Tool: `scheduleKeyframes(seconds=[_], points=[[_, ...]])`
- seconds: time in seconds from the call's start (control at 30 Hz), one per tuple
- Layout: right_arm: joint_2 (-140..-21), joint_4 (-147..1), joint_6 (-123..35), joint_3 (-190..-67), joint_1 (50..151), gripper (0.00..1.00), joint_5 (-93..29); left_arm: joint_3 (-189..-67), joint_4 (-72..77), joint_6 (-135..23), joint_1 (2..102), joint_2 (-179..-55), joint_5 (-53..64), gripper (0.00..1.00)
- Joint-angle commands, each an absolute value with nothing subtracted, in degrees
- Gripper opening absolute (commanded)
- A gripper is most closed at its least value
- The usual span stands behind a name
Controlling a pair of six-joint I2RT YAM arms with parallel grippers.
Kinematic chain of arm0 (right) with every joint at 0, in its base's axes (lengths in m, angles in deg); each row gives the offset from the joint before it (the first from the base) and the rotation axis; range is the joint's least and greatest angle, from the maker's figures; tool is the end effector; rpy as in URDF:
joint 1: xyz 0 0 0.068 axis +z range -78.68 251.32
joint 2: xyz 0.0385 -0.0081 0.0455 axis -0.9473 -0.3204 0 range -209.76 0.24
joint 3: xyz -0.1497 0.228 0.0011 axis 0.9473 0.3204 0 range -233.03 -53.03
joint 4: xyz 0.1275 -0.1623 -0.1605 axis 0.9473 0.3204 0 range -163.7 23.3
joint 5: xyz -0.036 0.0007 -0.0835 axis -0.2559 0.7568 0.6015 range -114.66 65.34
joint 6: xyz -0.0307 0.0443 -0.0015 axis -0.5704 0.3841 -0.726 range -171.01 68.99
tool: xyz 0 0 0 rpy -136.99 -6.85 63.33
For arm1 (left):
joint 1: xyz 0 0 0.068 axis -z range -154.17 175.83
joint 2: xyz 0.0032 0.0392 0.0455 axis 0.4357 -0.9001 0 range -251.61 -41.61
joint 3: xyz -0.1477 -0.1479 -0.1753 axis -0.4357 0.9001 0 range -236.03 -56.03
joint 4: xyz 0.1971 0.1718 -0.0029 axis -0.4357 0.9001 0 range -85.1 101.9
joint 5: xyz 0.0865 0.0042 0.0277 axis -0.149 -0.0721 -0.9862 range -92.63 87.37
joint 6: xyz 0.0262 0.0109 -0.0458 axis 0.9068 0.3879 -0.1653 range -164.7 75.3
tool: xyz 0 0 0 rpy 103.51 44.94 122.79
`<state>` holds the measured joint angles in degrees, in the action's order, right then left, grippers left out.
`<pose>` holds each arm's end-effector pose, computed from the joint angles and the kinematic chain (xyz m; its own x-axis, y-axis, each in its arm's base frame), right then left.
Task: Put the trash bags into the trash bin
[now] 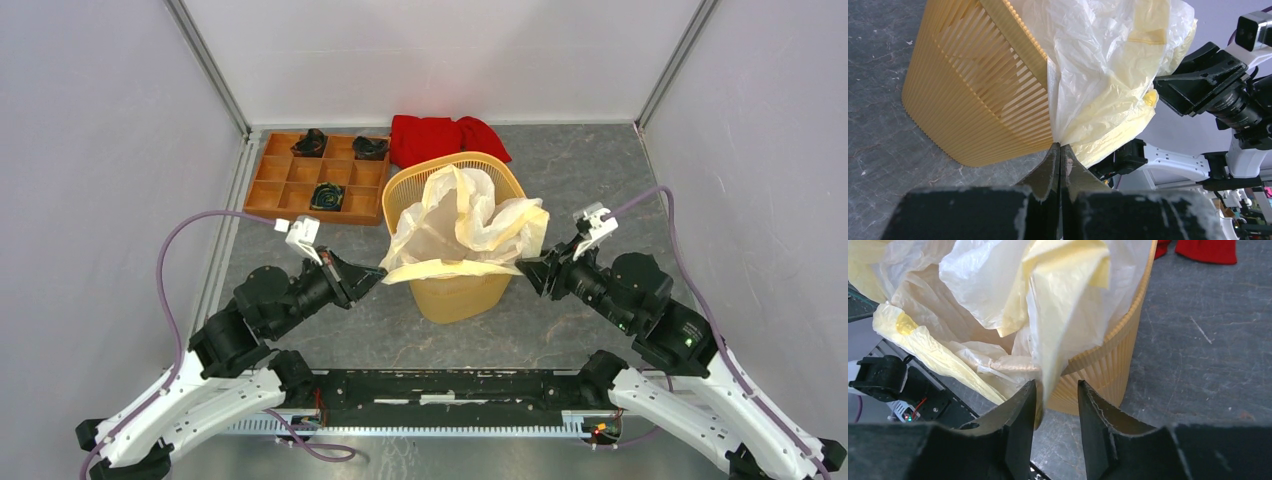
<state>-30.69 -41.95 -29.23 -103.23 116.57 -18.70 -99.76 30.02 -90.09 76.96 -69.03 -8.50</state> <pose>0.0814 0.0769 0.3630 -0.3770 0.1440 -0.9149 -0.5332 0.7740 0.3415 0.0731 -0.0849 0.3447 -0.5738 -0.4166 -0.7051 0.4310 0.5785 -0.6925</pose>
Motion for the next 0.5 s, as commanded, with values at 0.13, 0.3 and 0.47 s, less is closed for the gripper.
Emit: scheduleKeyframes(seconds=[0.13,0.3,0.47], points=[[-29.53,-45.25,-24.73,-102.31,116.48,0.49,-22.18,-100.02,29.37,-94.13,76.89,-70.61,-7.50,0.02],[-28.40,-47.45,-23.55,-99.72,116.49,0.10,-20.68,-101.52,33.23,-92.85,76.89,-72.29,-8.15,0.02],[-30.16,-43.22,-29.22,-101.13,116.46,0.00,-14.86,-104.41,38.15,-87.62,76.91,-72.01,-11.28,0.02]])
